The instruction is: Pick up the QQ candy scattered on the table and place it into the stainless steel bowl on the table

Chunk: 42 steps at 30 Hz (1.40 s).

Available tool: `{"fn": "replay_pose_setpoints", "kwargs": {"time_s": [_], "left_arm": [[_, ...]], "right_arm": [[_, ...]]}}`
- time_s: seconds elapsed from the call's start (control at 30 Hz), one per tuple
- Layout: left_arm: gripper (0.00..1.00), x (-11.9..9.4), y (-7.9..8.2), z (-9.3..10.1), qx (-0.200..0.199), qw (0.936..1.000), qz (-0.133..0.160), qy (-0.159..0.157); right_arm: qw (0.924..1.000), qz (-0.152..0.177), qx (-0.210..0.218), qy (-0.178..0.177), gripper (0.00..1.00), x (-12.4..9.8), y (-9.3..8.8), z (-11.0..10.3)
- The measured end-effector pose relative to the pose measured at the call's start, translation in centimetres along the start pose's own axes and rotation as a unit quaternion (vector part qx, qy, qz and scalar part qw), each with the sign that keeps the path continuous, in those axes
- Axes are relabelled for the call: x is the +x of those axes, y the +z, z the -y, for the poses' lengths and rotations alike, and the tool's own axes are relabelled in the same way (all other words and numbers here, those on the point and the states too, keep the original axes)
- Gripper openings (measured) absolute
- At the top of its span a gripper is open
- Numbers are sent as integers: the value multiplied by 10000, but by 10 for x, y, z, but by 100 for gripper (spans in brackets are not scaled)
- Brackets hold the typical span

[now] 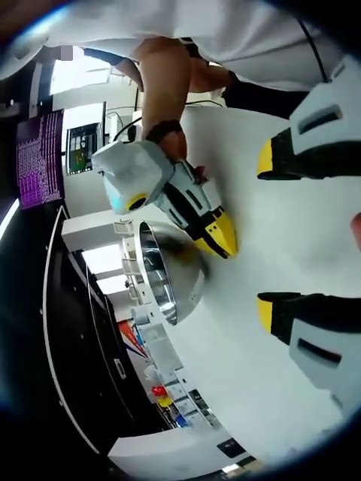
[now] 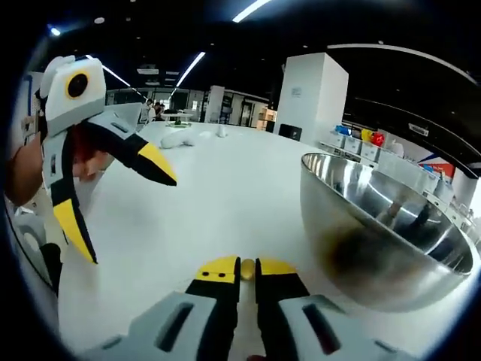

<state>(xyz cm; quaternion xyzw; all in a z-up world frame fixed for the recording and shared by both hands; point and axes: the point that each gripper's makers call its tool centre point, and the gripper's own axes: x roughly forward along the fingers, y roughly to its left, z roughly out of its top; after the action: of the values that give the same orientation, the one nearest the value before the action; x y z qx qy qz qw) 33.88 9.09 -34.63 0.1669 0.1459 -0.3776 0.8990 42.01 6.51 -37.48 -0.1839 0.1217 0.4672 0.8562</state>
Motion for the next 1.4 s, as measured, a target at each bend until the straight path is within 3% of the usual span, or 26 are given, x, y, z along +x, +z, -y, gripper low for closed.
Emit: {"fn": "replay_pose_setpoints", "kwargs": {"time_s": [0.13, 0.5, 0.77, 0.93, 1.2, 1.4], "left_arm": [[60, 3, 3, 1, -1, 10000, 33, -29], [61, 11, 9, 5, 62, 9999, 75, -111], [61, 15, 13, 10, 99, 9997, 127, -176], [61, 15, 14, 13, 133, 9996, 166, -211], [61, 14, 13, 12, 123, 9996, 155, -199], [60, 14, 12, 12, 123, 9996, 149, -198]], "right_arm": [[9998, 146, -100, 38, 9, -20, 8, -1], [9960, 800, 350, -205, 9, -80, 28, 12], [9858, 1538, 409, -532, 9, -127, 66, 32], [9811, 1717, 324, -837, 9, -138, 75, 57], [9763, 1710, 332, -1287, 9, -136, 76, 93], [9700, 1576, 668, -1724, 9, -124, 77, 125]]}}
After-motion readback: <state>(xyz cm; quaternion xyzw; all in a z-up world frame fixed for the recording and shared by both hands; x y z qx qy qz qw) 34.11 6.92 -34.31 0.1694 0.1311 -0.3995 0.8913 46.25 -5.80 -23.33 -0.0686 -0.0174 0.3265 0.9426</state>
